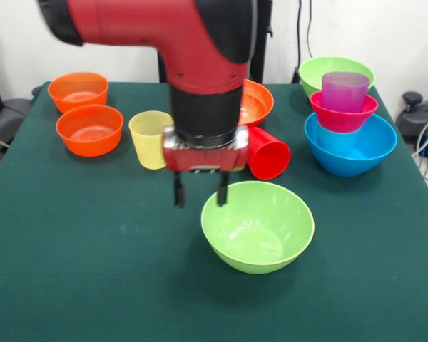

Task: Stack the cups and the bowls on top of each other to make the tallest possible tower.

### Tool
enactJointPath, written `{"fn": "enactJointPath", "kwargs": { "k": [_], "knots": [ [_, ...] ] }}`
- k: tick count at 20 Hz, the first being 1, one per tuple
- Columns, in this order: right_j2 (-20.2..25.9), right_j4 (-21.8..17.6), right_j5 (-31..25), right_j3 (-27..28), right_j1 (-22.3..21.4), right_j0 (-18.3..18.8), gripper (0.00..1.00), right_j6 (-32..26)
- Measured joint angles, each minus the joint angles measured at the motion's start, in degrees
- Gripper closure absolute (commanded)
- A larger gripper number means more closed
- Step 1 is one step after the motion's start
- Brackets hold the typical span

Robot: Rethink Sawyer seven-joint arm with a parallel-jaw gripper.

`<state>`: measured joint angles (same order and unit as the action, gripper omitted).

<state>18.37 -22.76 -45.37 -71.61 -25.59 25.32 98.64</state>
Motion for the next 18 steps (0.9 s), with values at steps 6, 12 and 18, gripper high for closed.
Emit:
{"fn": "enactJointPath", "kwargs": {
  "k": [6,12,18],
  "knots": [
    [0.0,-0.1,0.0,4.5,2.3,1.4,0.0,0.0],
    [0.0,-0.3,0.0,5.8,3.6,2.4,0.0,0.0],
    [0.0,-0.4,0.0,4.9,4.3,3.6,0.0,0.0]
  ]
}}
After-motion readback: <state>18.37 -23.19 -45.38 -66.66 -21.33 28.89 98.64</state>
